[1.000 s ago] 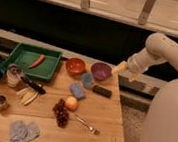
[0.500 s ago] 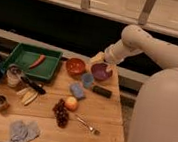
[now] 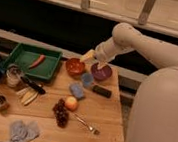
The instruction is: Place pepper in red bowl
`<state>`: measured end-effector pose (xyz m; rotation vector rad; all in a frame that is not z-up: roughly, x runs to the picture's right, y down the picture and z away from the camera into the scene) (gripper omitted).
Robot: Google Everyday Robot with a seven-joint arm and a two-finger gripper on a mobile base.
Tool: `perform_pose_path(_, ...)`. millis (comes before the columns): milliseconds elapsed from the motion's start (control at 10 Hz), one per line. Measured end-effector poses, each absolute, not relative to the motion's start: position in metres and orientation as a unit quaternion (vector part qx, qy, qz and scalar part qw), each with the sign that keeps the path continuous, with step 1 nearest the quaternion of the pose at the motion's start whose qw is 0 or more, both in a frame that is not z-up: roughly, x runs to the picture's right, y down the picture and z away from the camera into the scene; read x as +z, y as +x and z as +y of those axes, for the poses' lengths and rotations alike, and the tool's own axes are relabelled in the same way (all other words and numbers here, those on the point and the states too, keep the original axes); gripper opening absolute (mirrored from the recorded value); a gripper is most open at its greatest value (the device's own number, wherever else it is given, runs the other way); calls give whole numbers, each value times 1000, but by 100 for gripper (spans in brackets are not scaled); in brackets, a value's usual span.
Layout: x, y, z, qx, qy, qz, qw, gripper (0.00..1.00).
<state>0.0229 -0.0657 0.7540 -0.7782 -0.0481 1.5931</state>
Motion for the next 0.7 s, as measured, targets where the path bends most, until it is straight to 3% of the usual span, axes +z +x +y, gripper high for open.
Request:
perform_pose_path(400,763,17,-74,699,-330,-32,634,69)
perform_pose_path(700,784,-34,-94,690,-317,-41,649,69)
